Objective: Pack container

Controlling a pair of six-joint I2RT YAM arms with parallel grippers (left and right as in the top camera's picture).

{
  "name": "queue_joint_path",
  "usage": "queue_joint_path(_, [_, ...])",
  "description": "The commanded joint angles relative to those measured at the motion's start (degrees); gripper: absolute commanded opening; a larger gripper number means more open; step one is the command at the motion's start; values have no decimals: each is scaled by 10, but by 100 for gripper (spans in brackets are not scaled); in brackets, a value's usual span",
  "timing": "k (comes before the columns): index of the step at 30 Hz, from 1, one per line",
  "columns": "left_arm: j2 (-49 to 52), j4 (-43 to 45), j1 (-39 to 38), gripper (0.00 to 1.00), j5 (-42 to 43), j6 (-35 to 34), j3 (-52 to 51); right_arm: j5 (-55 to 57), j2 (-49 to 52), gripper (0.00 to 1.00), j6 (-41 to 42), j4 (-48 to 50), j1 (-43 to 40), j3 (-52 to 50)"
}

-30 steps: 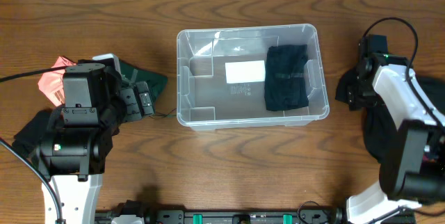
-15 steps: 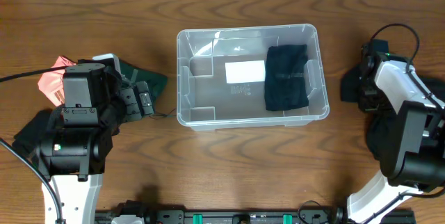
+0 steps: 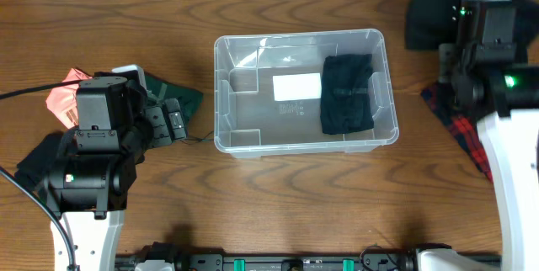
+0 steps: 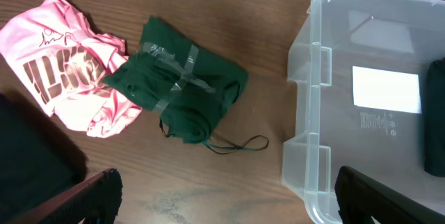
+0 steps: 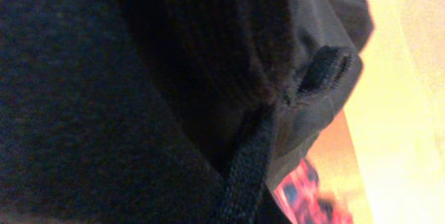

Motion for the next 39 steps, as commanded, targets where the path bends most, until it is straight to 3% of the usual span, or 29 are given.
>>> queue_joint_path(1, [0,-2,-2,98,-2,5,13,-62,-23,1,-28,4,61,14])
queue_joint_path(4, [0,-2,-2,98,-2,5,13,-72,-17,1,14,2,120,11])
queue_joint_path(9, [0,-3,-2,98,-3,5,13,-112,35,1,16,5,210,0])
queue_joint_path(21, [0,-2,-2,98,-3,5,13,-162,277,1,-94,28,334,-2])
queue_joint_path(27, [0,-2,-2,98,-17,0,13,-131,344,3,-100,44,372,-2])
queue_joint_path(28, [0,-2,0,98,-26,-5,13,-121,345,11,-94,46,373,-2])
queue_joint_path(29, [1,-2,3,98,-34,-6,13,-109,344,35,-86,48,373,-2])
queue_joint_path(31, [5,-2,21,98,-54,-6,13,-84,331,72,-74,48,370,0])
queue_joint_path(32, [9,-2,34,98,-60,-8,13,-72,321,82,-70,47,367,0])
queue_joint_path(34, [23,-2,72,98,-61,-17,13,-49,291,97,-58,47,357,0])
queue_joint_path(35, [30,-2,90,98,-61,-21,13,-41,275,99,-50,48,351,0])
queue_joint_path(39, [71,-2,159,98,-61,-43,13,-30,184,99,-7,53,303,0])
